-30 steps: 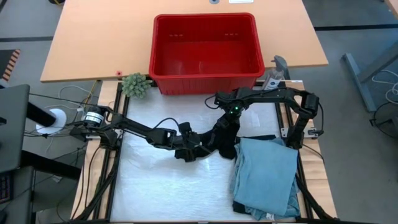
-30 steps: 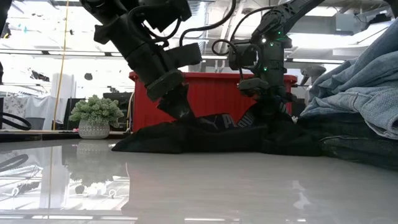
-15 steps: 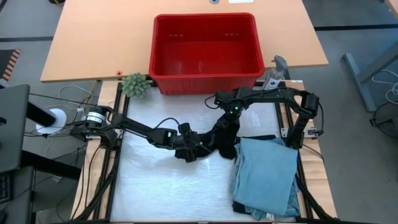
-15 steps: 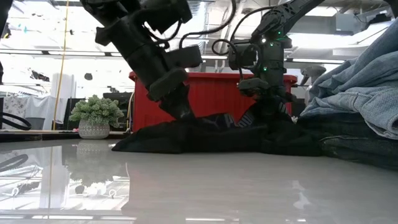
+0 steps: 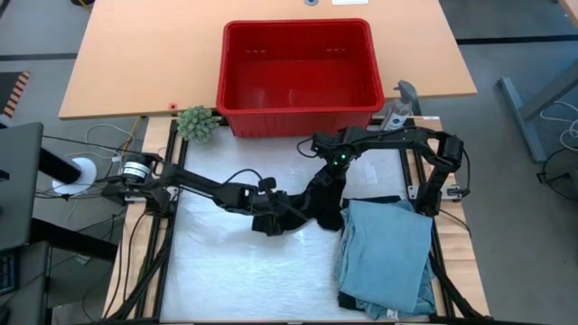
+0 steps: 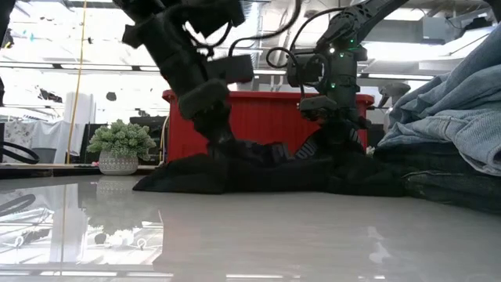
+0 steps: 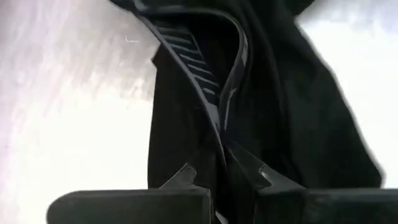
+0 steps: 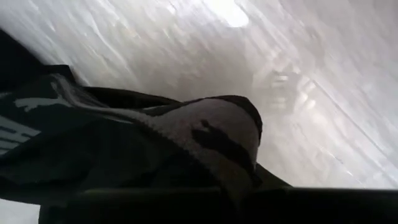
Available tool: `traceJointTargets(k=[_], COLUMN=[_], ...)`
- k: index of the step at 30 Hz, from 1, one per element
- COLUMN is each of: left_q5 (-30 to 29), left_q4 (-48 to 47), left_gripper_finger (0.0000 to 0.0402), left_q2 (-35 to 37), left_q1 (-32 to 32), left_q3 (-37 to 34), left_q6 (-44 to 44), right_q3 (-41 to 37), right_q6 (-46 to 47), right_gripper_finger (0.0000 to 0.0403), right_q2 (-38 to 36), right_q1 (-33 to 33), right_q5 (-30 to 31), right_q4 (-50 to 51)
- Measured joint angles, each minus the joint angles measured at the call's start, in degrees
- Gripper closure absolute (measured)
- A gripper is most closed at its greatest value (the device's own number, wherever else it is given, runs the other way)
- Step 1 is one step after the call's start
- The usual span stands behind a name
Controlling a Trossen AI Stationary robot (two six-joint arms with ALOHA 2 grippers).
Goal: Fold Laundry from Bin
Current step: Fold the black boxer
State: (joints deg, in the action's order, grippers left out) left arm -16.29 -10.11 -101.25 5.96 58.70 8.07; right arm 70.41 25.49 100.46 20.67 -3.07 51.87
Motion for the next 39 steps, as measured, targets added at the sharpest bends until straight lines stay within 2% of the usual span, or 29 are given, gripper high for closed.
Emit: traceJointTargets(k=[5, 10, 15, 20, 24, 28, 32, 39], left_q5=[-1.11, -4.00, -5.71, -11.41, -14.54, -14.88, -12.88, 0.03], left_q4=[-5.59, -15.69, -27.00, -38.07, -43.60, -47.56, -51.37, -53.75], left_gripper_finger=[0.0399, 0.0401, 0.0401, 0.0401, 0.0401, 0.0401, 0.0401, 0.0401], left_q2=[2.67, 6.42, 12.53, 20.20, 26.75, 31.98, 35.48, 39.56], left_q1=[-0.21, -0.51, -0.98, -1.36, -2.00, -3.46, -3.81, -0.99], left_q3=[3.25, 7.01, 9.79, 13.01, 14.51, 16.78, 19.34, 24.18], left_q6=[-2.13, -3.25, -3.10, -2.83, -1.72, 1.16, 4.97, 8.42], right_q3=[1.78, 8.31, 18.55, 30.57, 39.57, 47.99, 54.75, 59.04], right_q6=[-0.04, -1.71, -3.96, -6.03, -6.55, -6.51, -5.20, -1.21], right_gripper_finger=[0.0387, 0.0387, 0.0387, 0.0387, 0.0387, 0.0387, 0.0387, 0.0387], right_q2=[-0.02, -0.02, -0.02, -0.08, -0.08, -0.08, -0.08, -0.08], right_q1=[0.00, 0.00, 0.00, 0.32, 0.42, -0.30, -3.46, -13.90], right_q5=[-0.13, 0.22, 5.06, 9.87, 12.27, 12.38, 12.41, 12.35], right_q4=[1.17, 7.21, 16.30, 25.79, 30.99, 33.11, 34.24, 38.12])
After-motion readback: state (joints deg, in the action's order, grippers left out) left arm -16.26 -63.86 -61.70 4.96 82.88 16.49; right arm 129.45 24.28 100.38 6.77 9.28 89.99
